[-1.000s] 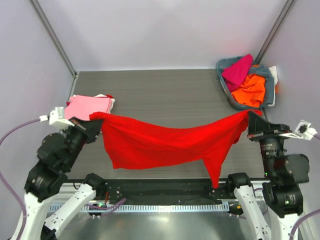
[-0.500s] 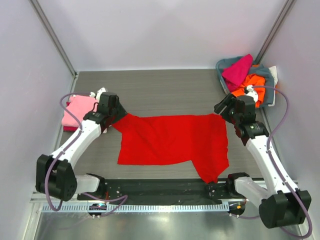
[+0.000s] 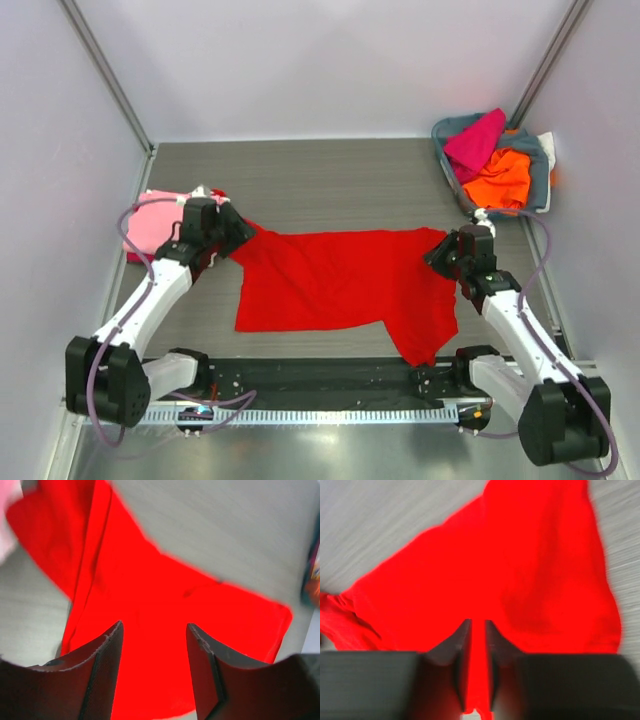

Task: Fold and stack the t-shirts
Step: Flatten the tshirt out

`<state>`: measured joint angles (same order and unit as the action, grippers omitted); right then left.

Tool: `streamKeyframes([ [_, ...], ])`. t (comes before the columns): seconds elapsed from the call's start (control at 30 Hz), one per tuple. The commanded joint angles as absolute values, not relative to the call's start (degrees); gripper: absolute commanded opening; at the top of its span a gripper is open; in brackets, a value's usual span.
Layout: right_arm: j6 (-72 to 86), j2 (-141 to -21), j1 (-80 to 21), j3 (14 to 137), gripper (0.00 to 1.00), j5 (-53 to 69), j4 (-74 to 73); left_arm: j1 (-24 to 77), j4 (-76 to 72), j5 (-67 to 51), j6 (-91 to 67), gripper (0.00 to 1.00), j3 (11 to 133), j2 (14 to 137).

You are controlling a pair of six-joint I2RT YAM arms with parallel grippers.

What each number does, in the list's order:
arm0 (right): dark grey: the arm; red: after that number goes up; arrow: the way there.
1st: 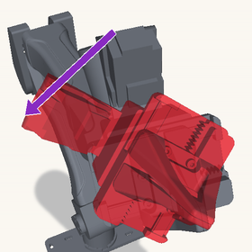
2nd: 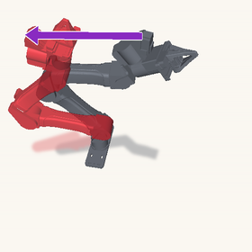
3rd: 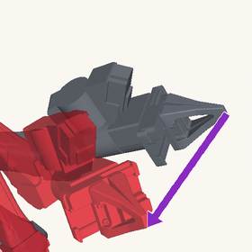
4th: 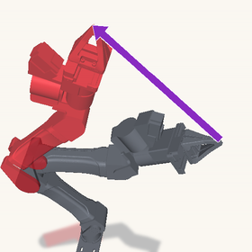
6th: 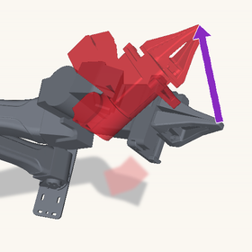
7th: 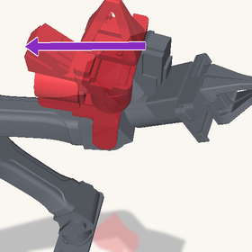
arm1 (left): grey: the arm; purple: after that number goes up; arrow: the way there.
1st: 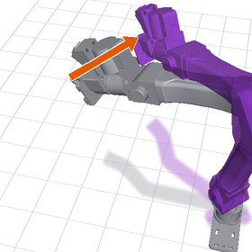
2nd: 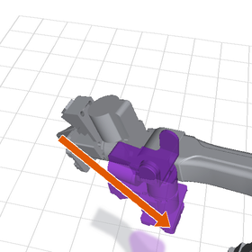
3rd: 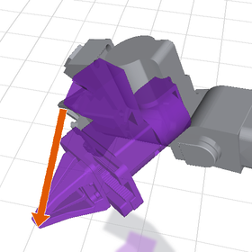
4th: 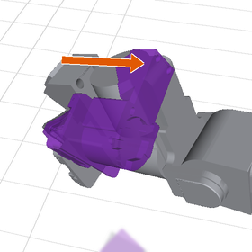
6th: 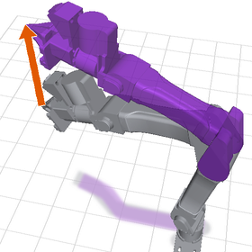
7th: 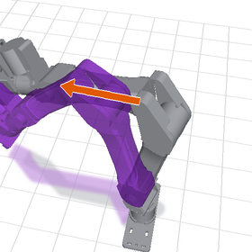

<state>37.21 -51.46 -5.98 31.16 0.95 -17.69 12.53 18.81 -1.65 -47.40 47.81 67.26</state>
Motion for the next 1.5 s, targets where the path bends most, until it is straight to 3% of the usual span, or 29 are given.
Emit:
streamKeyframes([
  [0.0, 39.2, -57.0, -6.2, 30.1, 0.18, 7.6, -8.2, 13.2, 16.3, -8.7, -48.2, 0.54, 42.9, 64.2],
  [0.07, 39.8, -62.6, -7.4, 30.7, 0.07, 7.7, -7.1, 14.1, 15.9, -8.6, -48.6, 0.50, 40.2, 63.5],
  [0.17, 40.6, -69.4, -9.0, 32.9, 0.01, 4.4, -7.6, 14.8, 14.9, -8.4, -48.9, 0.49, 37.6, 63.1],
  [0.53, 42.9, -85.2, -10.0, 37.3, 0.01, 0.6, -3.0, 14.9, 4.8, -7.9, -49.6, 0.43, 36.9, 77.7],
  [0.7, 43.2, -92.8, -10.1, 44.5, 0.01, 0.3, -1.8, 14.6, 3.2, -5.9, -49.6, 0.41, 43.3, 90.7],
  [0.97, 42.4, -108.3, -9.9, 61.9, 0.01, 0.5, -4.1, 9.7, 5.4, -8.8, -50.4, 0.36, 66.4, 111.1],
  [1.07, 40.5, -109.2, -9.4, 68.8, 0.04, 1.3, -6.2, 8.9, 10.6, -8.5, -49.9, 0.35, 75.6, 115.4],
  [1.17, 40.3, -105.3, -8.9, 70.0, 0.16, 1.4, -6.0, 8.8, 11.4, -9.5, -49.1, 0.36, 77.1, 112.6],
  [1.47, 39.2, -84.8, -9.0, 51.6, 0.33, -1.7, -6.0, 8.8, 10.9, -5.2, -47.3, 0.40, 55.9, 91.0],
])
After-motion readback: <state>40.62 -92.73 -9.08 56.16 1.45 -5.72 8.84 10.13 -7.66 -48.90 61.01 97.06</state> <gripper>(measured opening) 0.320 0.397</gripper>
